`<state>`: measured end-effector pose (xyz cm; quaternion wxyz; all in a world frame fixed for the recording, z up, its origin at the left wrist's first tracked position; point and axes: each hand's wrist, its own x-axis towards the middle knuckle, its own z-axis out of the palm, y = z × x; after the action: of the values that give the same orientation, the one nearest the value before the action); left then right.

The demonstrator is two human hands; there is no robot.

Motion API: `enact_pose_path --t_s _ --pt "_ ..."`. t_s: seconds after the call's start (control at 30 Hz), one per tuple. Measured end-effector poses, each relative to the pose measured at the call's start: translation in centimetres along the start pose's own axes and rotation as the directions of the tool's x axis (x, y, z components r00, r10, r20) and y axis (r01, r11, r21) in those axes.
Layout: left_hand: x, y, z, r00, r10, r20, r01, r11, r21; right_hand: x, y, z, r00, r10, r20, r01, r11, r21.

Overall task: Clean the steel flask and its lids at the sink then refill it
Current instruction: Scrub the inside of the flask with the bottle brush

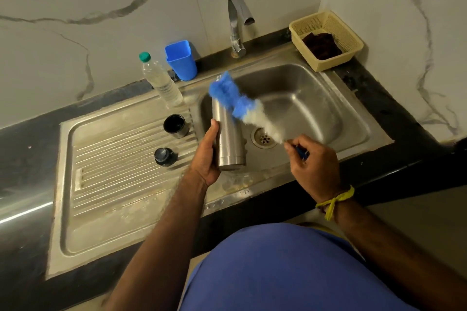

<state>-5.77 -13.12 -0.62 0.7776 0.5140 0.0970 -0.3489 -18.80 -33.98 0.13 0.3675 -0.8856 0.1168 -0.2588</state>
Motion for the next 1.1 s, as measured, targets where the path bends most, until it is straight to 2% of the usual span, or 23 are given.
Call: enact_pose_path --t_s 0.27,0.33,0.43,0.53,0.7,0.83,0.93,1.1 --pt "2.0 2.6 0.9 1.000 0.007 -0.030 -0.006 0.999 0.033 -1.4 0.3 -0.2 1.000 0.003 0.011 -0.003 0.999 0.032" --pt "2.6 3.2 1.1 0.998 0.007 -0.068 -0.005 1.000 0.027 -1.4 0.4 -0.4 1.000 0.021 -0.002 -0.021 0.998 0.052" --pt "3.3 4.1 1.4 0.996 0.020 -0.090 -0.021 1.000 -0.009 -1.9 0.4 -0.6 0.998 -0.040 0.054 0.035 0.996 0.085" --pt "3.8 5.4 1.6 0.993 -0.024 -0.113 0.020 0.999 -0.035 -2.7 0.7 -1.1 0.998 -0.034 0.054 0.026 0.989 0.143" --pt "4.0 6.8 1.4 0.997 -0.048 -0.059 0.046 0.998 -0.045 -3.2 1.1 -1.7 0.998 -0.031 0.062 0.020 0.986 0.165" --pt "3.3 6.2 1.5 1.000 0.006 -0.006 -0.006 0.994 -0.106 -2.0 1.2 -1.3 0.998 0.038 0.044 -0.045 0.985 0.166" --pt "2.9 5.0 1.6 1.000 0.000 -0.015 -0.002 0.988 -0.154 -1.4 0.8 -0.9 0.997 -0.009 0.076 -0.002 0.990 0.138" --pt "1.9 3.1 1.1 1.000 0.004 -0.017 -0.006 0.986 -0.164 -0.3 1.0 -0.6 0.998 0.057 0.037 -0.061 0.990 0.126"
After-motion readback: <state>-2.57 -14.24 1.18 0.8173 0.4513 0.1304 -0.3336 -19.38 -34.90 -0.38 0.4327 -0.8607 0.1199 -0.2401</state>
